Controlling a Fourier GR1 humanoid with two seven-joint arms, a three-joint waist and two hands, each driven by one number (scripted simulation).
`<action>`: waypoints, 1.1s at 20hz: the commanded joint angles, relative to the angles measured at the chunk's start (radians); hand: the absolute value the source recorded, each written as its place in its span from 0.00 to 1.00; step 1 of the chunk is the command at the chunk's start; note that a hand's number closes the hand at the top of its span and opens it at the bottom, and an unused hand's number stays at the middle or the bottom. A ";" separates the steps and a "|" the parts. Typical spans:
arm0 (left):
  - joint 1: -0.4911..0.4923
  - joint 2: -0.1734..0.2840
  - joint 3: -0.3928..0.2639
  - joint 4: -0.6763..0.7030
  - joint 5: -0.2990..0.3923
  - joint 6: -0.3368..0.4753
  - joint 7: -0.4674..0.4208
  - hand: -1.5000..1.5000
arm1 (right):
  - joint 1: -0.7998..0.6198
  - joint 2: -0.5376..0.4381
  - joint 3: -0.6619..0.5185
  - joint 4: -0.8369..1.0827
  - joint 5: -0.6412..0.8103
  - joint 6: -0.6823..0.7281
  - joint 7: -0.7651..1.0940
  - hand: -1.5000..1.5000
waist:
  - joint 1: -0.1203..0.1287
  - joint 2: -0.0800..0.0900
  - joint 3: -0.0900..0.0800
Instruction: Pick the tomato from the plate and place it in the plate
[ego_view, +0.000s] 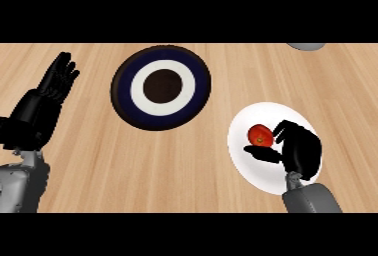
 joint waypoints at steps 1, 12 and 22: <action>0.041 -0.023 -0.010 -0.024 0.009 -0.004 -0.005 0.50 | 0.081 -0.120 -0.065 0.085 -0.117 0.028 -0.159 1.00 | 0.003 0.006 0.003; 0.060 -0.008 0.024 -0.002 0.004 -0.036 -0.038 0.50 | 0.199 -0.104 0.026 -0.395 -0.206 0.027 -0.315 1.00 | -0.008 -0.001 0.001; -0.035 -0.051 -0.012 0.022 -0.048 0.014 0.013 0.50 | -0.062 0.035 0.122 -0.539 -0.257 0.173 -0.214 1.00 | 0.002 0.005 0.001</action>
